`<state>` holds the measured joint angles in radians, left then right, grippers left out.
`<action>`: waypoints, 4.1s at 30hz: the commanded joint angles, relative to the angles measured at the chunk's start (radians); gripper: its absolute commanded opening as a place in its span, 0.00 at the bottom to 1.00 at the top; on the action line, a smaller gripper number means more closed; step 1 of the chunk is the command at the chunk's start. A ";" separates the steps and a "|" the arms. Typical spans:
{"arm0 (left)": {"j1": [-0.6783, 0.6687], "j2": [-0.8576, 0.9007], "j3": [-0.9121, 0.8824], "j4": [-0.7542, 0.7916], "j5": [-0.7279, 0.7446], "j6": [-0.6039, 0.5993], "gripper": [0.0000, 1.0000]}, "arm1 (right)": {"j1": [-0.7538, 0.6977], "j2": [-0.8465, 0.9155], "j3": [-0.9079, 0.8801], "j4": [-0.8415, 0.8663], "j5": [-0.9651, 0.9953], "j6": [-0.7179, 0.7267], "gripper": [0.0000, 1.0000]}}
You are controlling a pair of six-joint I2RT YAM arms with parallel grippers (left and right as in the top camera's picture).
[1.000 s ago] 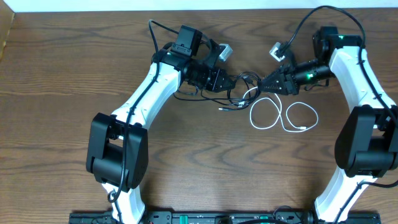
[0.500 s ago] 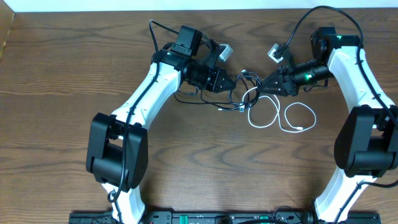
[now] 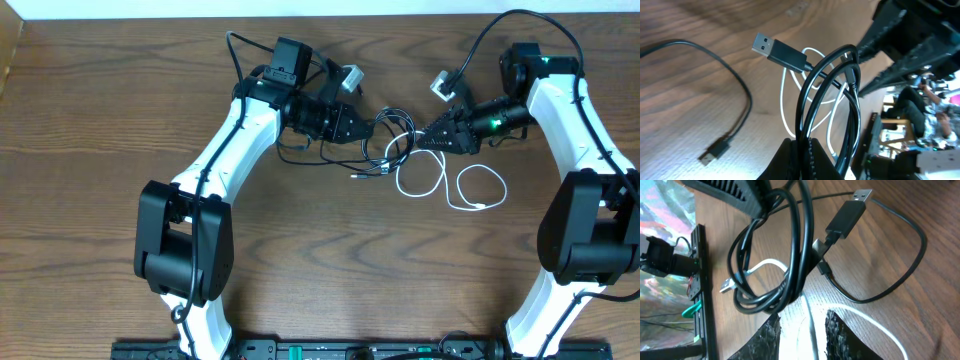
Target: Untangle cables
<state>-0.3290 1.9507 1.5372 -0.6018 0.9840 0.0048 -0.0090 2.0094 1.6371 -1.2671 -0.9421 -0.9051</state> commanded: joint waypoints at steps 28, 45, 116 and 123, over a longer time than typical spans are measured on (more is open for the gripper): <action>0.005 -0.004 0.003 0.000 0.050 -0.002 0.07 | -0.204 0.005 -0.006 0.298 0.468 0.791 0.01; 0.005 -0.004 0.003 -0.003 0.069 -0.026 0.07 | -0.010 0.006 -0.016 0.182 0.132 0.208 0.37; 0.134 -0.004 0.003 0.088 0.121 -0.290 0.08 | -0.120 -0.174 -0.160 0.198 0.508 0.721 0.36; 0.134 -0.004 0.003 0.087 0.121 -0.273 0.08 | -0.037 -0.177 -0.160 0.139 0.704 0.857 0.48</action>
<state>-0.1955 1.9507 1.5372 -0.5159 1.1103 -0.2909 -0.0872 1.8328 1.4769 -1.1252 -0.3351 -0.1070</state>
